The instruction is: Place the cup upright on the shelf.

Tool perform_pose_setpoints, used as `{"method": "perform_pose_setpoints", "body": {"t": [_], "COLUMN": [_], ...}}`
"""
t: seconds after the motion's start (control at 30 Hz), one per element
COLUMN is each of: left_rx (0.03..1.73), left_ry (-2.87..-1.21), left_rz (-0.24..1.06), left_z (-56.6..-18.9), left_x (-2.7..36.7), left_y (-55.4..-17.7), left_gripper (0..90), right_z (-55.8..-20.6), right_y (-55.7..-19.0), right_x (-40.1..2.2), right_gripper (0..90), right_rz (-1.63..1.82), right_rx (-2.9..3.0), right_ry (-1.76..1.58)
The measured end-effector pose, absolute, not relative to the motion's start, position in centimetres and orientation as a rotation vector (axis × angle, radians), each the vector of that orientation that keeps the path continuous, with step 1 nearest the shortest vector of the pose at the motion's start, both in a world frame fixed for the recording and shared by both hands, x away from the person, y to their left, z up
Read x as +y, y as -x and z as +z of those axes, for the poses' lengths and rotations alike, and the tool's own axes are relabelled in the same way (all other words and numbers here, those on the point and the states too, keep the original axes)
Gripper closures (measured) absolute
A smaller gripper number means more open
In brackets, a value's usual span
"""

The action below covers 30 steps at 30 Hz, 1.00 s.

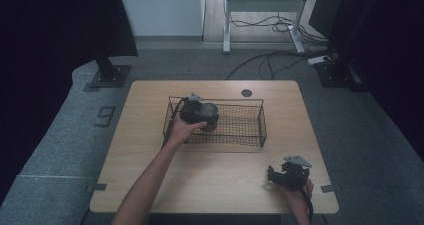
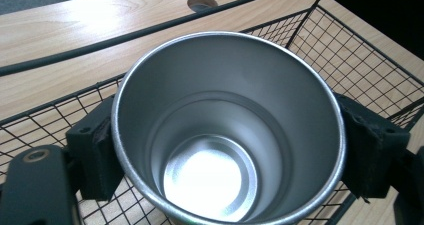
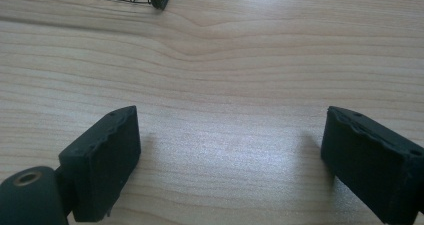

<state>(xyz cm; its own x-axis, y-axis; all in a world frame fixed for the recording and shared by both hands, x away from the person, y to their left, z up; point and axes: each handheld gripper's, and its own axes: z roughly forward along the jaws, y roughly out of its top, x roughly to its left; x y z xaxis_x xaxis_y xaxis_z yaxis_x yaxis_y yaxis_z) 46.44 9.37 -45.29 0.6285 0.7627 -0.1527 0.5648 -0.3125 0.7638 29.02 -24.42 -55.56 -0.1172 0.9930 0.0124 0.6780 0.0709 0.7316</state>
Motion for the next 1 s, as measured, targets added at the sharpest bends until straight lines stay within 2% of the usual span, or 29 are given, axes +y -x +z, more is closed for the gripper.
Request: {"method": "perform_pose_setpoints", "body": {"t": [1.0], "left_rx": [1.114], "left_ry": [-2.117], "left_rz": [0.254], "left_z": [-48.5], "left_x": [8.3], "left_y": [-47.5], "left_gripper": [14.7], "right_z": [-55.6], "right_y": [-29.0], "right_x": [-24.4], "right_gripper": [8.9], "right_rz": [0.817], "right_rx": [1.851], "right_ry": [-1.654]}}
